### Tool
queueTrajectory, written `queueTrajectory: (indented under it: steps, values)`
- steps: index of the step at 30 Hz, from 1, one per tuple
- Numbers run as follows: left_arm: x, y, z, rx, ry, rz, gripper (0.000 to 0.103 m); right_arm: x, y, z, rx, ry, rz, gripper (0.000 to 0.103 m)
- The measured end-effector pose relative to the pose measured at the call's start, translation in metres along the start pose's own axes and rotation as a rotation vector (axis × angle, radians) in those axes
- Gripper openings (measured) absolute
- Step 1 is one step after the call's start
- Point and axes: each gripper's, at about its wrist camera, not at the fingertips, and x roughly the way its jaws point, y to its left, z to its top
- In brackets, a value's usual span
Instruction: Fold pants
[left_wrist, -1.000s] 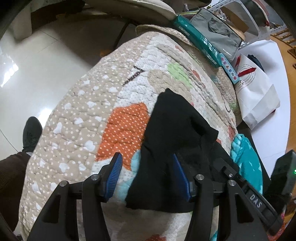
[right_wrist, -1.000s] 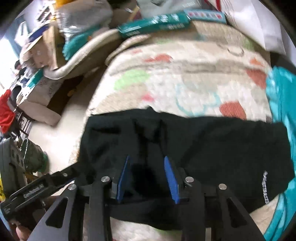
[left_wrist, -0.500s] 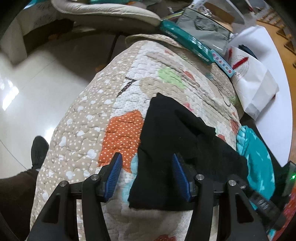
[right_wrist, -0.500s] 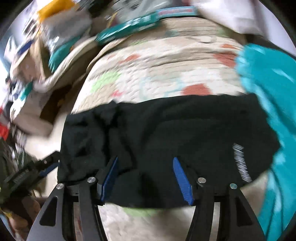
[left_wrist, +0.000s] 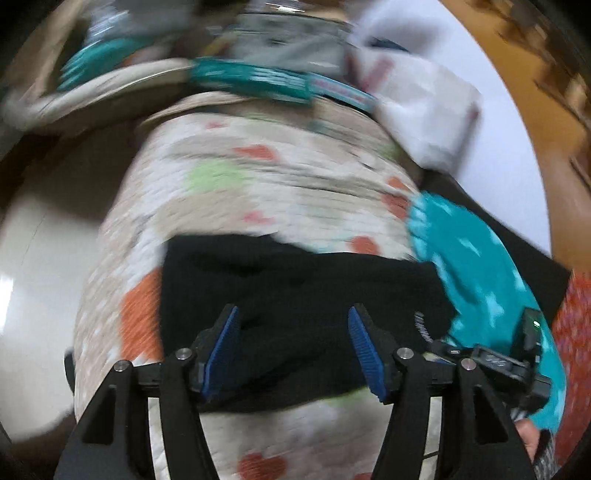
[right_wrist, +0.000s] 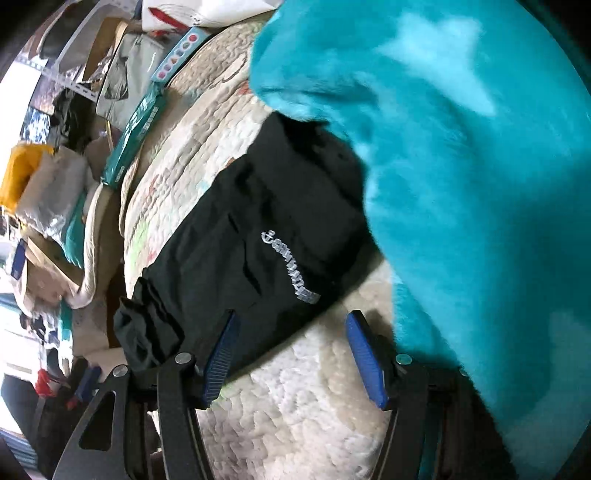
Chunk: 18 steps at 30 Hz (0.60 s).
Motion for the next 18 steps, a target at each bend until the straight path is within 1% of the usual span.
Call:
queueTrajectory:
  steps: [3,5,8,9,10,12,13,16,18]
  values:
    - [0.032,-0.049,0.024,0.110,0.096,-0.052,0.062,0.001,0.001,0.002,0.004,-0.032,-0.004,0.065]
    - [0.067,-0.078,0.039,0.162,0.187,-0.096,0.062,0.002,0.001,-0.002,0.003,-0.041,-0.013,0.065]
    - [0.105,-0.112,0.054,0.229,0.230,-0.104,0.062,0.000,0.006,-0.006,-0.012,-0.075,-0.007,0.065]
    - [0.117,-0.122,0.058,0.247,0.249,-0.116,0.062,-0.002,0.002,-0.009,-0.017,-0.085,-0.011,0.065]
    - [0.135,-0.134,0.062,0.262,0.290,-0.150,0.062,-0.001,0.001,-0.009,-0.017,-0.102,-0.018,0.065]
    - [0.162,-0.149,0.069,0.264,0.341,-0.228,0.062,0.002,-0.005,-0.005,0.008,-0.121,-0.020,0.065]
    - [0.173,-0.155,0.070,0.266,0.361,-0.251,0.062,0.004,-0.008,-0.002,0.022,-0.124,-0.015,0.065]
    - [0.205,-0.173,0.072,0.302,0.415,-0.286,0.062,0.009,-0.015,0.008,0.064,-0.148,0.000,0.065]
    - [0.226,-0.187,0.069,0.357,0.454,-0.288,0.062,0.012,-0.014,0.013,0.071,-0.162,-0.003,0.065]
